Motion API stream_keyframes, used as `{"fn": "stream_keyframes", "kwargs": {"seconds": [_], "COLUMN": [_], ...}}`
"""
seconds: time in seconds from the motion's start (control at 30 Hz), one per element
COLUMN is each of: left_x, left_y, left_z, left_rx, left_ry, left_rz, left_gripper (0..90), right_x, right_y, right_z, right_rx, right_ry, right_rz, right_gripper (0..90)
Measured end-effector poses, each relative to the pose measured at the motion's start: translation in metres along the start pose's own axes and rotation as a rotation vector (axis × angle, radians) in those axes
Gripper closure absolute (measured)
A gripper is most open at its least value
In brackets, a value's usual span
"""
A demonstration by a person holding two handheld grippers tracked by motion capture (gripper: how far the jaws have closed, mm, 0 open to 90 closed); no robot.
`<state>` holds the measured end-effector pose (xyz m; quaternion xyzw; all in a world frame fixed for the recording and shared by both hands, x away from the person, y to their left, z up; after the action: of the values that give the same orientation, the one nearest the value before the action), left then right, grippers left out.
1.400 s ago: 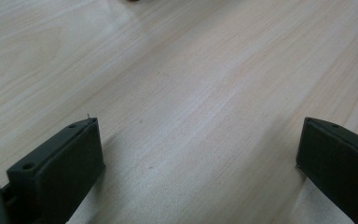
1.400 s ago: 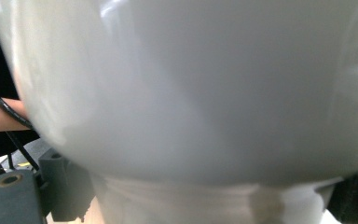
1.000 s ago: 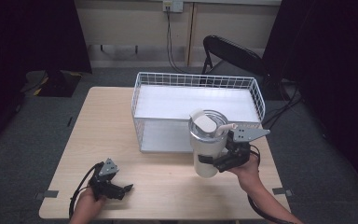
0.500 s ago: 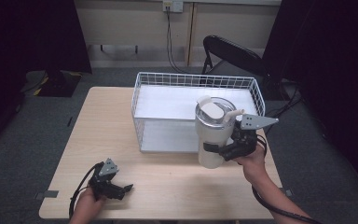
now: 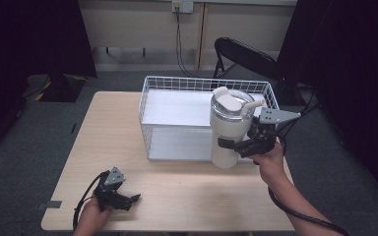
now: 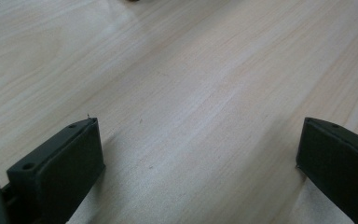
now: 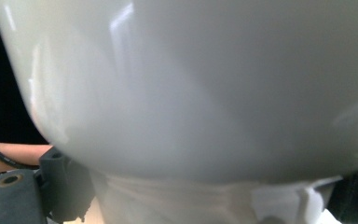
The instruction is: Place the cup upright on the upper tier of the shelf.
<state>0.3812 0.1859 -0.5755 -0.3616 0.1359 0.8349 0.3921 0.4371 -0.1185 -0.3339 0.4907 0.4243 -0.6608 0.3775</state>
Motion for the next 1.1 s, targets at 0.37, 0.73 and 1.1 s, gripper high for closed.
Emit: {"fn": "stream_keyframes", "kwargs": {"seconds": [0.37,0.73,1.1], "left_x": [0.0,0.0,0.0], "left_y": [0.0,0.0,0.0], "left_z": [0.0,0.0,0.0], "left_rx": [0.0,0.001,0.0], "left_ry": [0.0,0.0,0.0], "left_rz": [0.0,0.001,0.0], "left_gripper": [0.0,0.0,0.0], "right_x": [-0.025,-0.044,-0.059], "right_y": [0.001,0.005,0.013], "right_z": [0.0,-0.004,-0.01], "right_rx": [-0.001,0.023,0.053], "right_ry": [0.009,-0.004,-0.003], "right_rz": [-0.009,-0.007,-0.01], "right_gripper": [9.6,9.6,9.7]}}
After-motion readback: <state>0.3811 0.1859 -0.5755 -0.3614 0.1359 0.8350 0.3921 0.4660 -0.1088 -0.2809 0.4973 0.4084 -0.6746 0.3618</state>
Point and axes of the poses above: each handheld gripper's, and its own axes: z roughly backward along the jaws, x roughly out of its underside, y roughly to its right, the point moved 10 cm from there along -z, roughly forward along the jaws, and after that the axes turned 5 degrees about -z, right-handed, at the moved point
